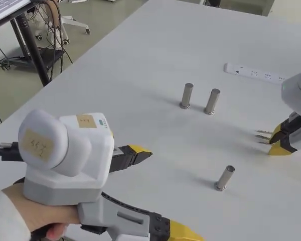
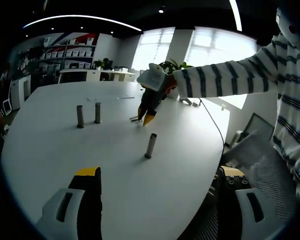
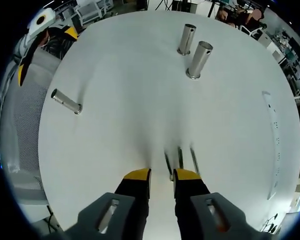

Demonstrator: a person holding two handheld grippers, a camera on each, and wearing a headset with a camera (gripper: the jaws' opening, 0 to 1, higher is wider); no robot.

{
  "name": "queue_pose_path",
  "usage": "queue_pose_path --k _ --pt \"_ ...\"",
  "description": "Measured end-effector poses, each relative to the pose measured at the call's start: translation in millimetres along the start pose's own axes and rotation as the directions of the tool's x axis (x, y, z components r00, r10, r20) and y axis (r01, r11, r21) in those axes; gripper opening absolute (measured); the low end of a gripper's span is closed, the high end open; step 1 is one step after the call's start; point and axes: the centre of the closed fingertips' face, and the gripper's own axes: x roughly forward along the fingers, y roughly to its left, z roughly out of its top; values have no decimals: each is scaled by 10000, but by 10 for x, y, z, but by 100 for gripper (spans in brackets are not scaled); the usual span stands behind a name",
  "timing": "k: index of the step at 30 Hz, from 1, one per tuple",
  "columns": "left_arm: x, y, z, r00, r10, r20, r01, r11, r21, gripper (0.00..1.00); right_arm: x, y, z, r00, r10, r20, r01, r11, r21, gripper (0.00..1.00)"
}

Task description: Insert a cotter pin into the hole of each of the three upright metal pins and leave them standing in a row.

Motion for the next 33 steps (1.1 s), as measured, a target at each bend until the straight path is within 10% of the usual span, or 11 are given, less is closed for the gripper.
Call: queue_pose_path --k 12,33 --pt "4 21 -10 10000 21 12 -21 9999 -138 95 -3 -30 -11 9997 224 -76 -222 9995 244 8" --pt "22 77 60 10000 24 57 -24 10000 18 95 45 -28 15 9932 -318 -1118 137 9871 -1594 0"
